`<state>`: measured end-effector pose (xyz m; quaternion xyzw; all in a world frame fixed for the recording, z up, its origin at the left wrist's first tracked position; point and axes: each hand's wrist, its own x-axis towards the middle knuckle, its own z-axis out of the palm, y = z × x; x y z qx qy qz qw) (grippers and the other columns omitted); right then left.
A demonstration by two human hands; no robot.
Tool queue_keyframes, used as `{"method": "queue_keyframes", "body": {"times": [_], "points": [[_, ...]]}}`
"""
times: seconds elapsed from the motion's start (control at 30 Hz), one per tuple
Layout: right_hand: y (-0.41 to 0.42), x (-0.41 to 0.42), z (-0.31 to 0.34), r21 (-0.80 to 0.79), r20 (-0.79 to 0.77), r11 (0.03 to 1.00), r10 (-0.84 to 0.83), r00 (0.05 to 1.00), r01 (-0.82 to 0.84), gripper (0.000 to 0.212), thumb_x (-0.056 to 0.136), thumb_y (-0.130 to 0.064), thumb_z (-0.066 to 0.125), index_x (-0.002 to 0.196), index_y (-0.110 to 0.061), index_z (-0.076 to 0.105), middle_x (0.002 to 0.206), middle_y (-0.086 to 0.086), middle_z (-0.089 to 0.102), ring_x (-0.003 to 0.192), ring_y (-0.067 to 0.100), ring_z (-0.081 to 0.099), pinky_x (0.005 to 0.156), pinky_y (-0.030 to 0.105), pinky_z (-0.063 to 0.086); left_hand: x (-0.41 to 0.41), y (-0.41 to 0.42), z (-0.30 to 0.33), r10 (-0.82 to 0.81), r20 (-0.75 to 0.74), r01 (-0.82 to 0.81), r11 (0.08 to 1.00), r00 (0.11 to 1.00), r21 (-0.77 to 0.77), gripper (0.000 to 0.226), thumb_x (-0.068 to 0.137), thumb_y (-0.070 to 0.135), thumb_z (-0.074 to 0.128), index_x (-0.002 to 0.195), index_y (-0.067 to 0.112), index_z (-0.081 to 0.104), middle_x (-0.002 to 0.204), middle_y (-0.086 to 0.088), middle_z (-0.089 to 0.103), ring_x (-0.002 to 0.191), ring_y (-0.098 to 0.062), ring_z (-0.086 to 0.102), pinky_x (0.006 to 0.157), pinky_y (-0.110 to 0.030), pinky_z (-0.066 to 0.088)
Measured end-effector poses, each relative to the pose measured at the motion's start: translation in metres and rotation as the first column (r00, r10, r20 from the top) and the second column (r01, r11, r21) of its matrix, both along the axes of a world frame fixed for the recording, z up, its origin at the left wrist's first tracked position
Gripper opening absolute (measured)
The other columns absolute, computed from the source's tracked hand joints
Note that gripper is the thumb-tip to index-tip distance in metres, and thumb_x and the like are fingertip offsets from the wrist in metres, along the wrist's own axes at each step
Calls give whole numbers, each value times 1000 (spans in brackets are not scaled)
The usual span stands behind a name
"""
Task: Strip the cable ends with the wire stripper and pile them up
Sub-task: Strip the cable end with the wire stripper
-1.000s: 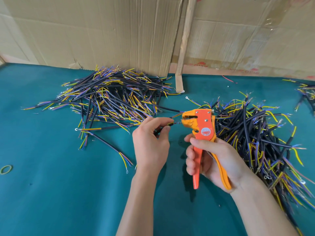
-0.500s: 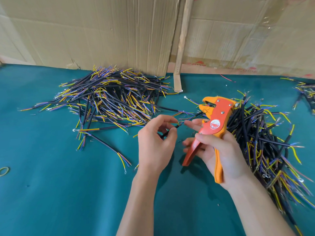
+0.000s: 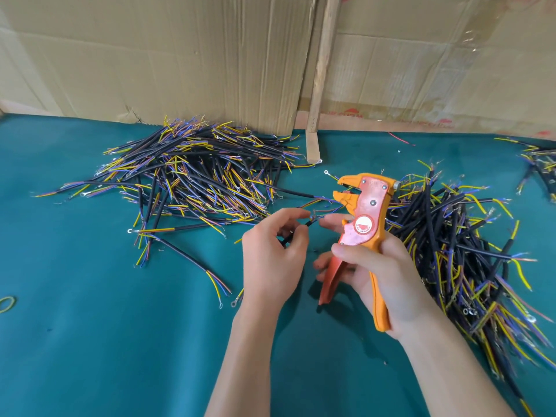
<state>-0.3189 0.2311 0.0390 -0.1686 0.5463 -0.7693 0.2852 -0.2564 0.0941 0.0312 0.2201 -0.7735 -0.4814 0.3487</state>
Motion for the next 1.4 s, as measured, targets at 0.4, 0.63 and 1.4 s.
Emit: {"method": "queue_keyframes", "body": {"times": [0.4,0.63,1.4], "points": [[1,3,8,-13,93,991,134,987,-133,49,76,-10,70,125,-4,69,79,26,58,73,38,64,67,47,57,-1,-1,-2,-10,-11,10,998,1000,55,12,85,10,72,81,22,73,70,17,68,66,-2,61,65,-10,42],[-3,7,7,-12,96,984,177,980,-176,48,76,-11,74,124,-8,71,77,22,52,71,37,61,67,49,56,-1,-9,-4,-55,7,51,967,998,248,15,92,14,70,85,23,79,68,15,67,62,-3,56,64,-22,44],[-2,5,7,-27,109,981,192,975,-190,38,72,-12,76,109,-2,72,82,26,63,70,37,65,64,47,57,6,-10,0,-421,-252,485,666,871,566,21,84,-4,73,97,13,75,67,-1,53,49,-17,46,53,-26,44]]}}
